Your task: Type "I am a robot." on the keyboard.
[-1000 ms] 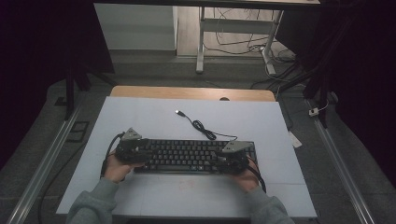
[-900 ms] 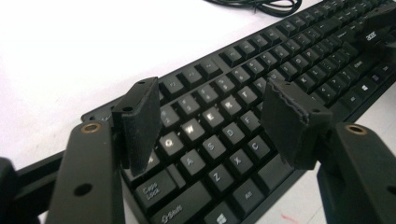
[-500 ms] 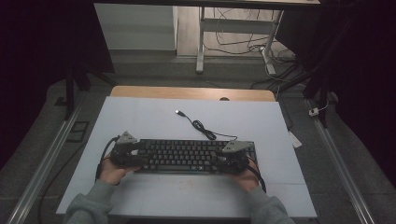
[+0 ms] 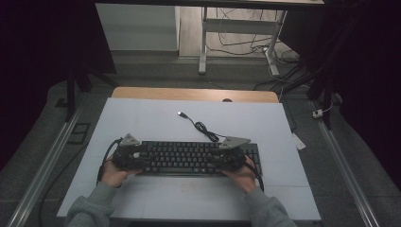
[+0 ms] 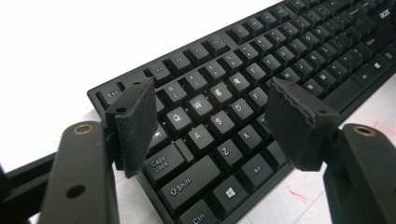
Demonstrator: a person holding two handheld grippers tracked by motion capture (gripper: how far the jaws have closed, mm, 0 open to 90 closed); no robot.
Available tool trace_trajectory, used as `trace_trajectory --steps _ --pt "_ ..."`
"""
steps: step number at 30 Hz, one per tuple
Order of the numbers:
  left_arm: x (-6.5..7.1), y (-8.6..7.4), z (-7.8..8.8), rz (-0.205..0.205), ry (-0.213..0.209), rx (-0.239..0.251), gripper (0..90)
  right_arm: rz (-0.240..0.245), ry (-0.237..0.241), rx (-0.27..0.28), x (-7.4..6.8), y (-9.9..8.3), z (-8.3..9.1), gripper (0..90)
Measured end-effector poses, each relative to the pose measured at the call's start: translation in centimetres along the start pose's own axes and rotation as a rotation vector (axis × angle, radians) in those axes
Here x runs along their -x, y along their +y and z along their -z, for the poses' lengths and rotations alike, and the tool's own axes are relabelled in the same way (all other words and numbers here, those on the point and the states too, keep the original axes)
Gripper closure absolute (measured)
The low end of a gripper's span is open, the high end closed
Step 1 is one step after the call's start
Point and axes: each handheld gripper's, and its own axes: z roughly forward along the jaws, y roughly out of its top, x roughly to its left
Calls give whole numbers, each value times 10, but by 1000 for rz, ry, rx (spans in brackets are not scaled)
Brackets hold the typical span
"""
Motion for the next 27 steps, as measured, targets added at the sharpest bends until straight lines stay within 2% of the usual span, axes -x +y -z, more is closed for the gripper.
trace_trajectory --steps 6,19,27 --pt "3 0 -1 -9 -4 -4 337 11 59 -28 -4 7 -9 894" --pt "2 -1 -3 -12 -2 -17 335 61 79 -102 -18 10 -37 895" --pt "2 -2 -4 -15 -3 -21 334 61 84 -117 -20 9 -40 895"
